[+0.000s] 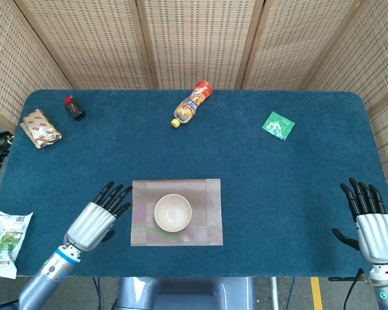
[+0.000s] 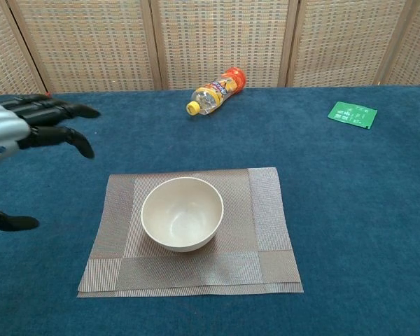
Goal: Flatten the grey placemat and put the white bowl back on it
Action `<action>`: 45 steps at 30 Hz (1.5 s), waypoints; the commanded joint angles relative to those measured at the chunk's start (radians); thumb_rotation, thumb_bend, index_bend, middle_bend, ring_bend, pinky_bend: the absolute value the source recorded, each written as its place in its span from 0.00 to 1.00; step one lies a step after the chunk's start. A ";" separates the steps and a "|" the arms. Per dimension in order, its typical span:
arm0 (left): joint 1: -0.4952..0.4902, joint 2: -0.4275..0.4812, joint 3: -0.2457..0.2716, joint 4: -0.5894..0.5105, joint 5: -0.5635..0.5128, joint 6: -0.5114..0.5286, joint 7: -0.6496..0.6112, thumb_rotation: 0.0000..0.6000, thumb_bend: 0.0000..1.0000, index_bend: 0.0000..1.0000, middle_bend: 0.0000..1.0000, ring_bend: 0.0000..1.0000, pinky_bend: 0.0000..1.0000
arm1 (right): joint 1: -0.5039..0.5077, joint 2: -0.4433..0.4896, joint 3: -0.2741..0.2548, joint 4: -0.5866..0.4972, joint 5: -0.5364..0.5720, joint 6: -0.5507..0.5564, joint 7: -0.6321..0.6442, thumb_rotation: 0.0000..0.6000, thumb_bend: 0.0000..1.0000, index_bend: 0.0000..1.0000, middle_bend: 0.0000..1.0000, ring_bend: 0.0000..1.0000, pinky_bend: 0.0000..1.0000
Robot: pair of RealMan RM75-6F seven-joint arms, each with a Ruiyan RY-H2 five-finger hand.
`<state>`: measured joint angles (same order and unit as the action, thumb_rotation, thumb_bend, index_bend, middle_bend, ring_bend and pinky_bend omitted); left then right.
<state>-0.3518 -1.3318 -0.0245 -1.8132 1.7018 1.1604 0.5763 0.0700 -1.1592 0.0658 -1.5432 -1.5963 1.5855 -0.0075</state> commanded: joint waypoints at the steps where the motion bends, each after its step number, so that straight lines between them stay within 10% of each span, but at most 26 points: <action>1: -0.045 -0.080 -0.010 -0.004 -0.038 -0.071 0.068 1.00 0.06 0.29 0.00 0.00 0.00 | 0.000 0.003 0.002 0.001 0.005 -0.001 0.009 1.00 0.11 0.01 0.00 0.00 0.00; 24: -0.165 -0.394 -0.060 0.197 -0.246 -0.184 0.231 1.00 0.19 0.48 0.00 0.00 0.00 | 0.001 0.013 0.009 0.012 0.009 0.000 0.063 1.00 0.11 0.01 0.00 0.00 0.00; 45: -0.209 -0.483 -0.055 0.329 -0.277 -0.143 0.216 1.00 0.37 0.71 0.00 0.00 0.00 | -0.001 0.018 0.009 0.011 0.007 0.005 0.080 1.00 0.11 0.01 0.00 0.00 0.00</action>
<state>-0.5608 -1.8151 -0.0805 -1.4852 1.4242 1.0159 0.7940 0.0693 -1.1416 0.0750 -1.5320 -1.5900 1.5902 0.0723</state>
